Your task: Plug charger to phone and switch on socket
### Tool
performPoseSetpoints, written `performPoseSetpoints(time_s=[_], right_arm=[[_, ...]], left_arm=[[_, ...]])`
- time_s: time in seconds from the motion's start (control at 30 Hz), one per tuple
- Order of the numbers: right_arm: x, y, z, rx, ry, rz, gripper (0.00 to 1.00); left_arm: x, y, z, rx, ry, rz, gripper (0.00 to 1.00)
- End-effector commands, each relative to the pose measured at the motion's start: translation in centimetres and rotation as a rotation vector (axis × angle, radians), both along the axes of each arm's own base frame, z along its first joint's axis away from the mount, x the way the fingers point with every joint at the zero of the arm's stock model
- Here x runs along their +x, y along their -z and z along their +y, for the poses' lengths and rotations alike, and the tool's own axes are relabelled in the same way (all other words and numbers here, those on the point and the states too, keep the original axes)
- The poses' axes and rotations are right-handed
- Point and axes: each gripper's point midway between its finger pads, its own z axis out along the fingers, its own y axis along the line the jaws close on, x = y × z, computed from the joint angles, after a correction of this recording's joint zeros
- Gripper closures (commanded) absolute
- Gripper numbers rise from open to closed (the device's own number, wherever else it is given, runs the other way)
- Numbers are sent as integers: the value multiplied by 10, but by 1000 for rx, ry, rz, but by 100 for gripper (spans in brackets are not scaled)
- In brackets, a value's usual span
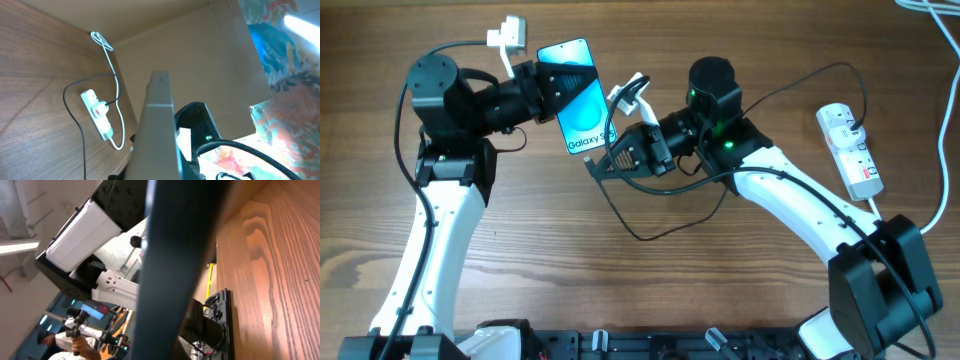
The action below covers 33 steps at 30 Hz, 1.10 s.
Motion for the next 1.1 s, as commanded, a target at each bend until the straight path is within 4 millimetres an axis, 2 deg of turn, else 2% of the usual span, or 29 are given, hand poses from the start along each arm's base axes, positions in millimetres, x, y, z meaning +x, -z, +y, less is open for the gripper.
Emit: performPoseSetpoints(time_s=[0.0,0.4,0.67,1.07], right_arm=[[-8,-6,-4,8,-56,1,96],[16,-10,0,4,70,0,96],[21,-10,-3,0,91,9,96],[5,-11,-10,2,-12,13,96]], left_arm=[[9,-9,12,15,-75,-55,96],[1,-6,9,-12,-23,21,96],[-1,-6,8,-21,-13,41,96],[8,-6,17,-18,-68,34,96]])
